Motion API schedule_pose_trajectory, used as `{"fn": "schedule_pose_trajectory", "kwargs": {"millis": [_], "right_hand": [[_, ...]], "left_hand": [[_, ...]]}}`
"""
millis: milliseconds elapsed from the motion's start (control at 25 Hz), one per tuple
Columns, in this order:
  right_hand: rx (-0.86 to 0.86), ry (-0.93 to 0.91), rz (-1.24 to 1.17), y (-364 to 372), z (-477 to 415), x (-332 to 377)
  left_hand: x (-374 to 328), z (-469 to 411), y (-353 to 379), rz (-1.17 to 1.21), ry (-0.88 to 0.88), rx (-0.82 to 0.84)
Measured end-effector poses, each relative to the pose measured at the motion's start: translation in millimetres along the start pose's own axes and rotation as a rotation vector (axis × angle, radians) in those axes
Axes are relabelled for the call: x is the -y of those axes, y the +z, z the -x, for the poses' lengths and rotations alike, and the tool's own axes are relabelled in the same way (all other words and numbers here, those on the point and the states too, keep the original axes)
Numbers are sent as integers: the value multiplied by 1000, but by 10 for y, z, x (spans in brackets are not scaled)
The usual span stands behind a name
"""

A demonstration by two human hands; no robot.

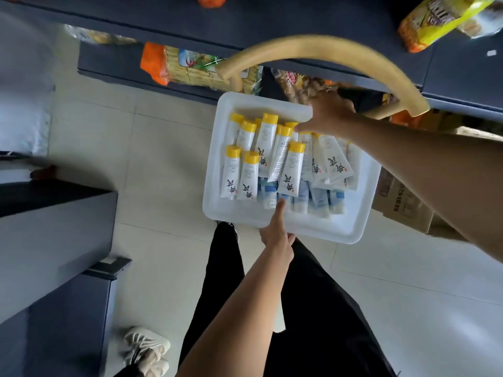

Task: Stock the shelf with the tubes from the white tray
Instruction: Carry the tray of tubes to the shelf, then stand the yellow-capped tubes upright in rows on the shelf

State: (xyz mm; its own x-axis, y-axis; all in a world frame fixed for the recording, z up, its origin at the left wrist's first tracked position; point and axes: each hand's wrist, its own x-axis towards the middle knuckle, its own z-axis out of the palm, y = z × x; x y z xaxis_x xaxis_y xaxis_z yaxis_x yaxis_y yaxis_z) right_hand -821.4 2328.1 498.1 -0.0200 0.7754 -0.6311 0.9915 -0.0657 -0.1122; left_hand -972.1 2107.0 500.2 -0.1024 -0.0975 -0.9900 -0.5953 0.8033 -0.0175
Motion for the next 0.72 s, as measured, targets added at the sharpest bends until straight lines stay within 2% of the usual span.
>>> {"fn": "schedule_pose_trajectory", "kwargs": {"millis": [280,400,520,720], "right_hand": [[14,43,6,225,-111,44],[2,23,19,281,-82,44],[-15,14,4,320,-48,28],[-120,18,-24,406,76,-8]], "left_hand": [[-174,-221,-33,-93,-104,28],[-225,-317,-148,-159,-121,139],[-257,-353,-231,-263,-124,205],[-373,-365,-295,-497,-137,188]]}}
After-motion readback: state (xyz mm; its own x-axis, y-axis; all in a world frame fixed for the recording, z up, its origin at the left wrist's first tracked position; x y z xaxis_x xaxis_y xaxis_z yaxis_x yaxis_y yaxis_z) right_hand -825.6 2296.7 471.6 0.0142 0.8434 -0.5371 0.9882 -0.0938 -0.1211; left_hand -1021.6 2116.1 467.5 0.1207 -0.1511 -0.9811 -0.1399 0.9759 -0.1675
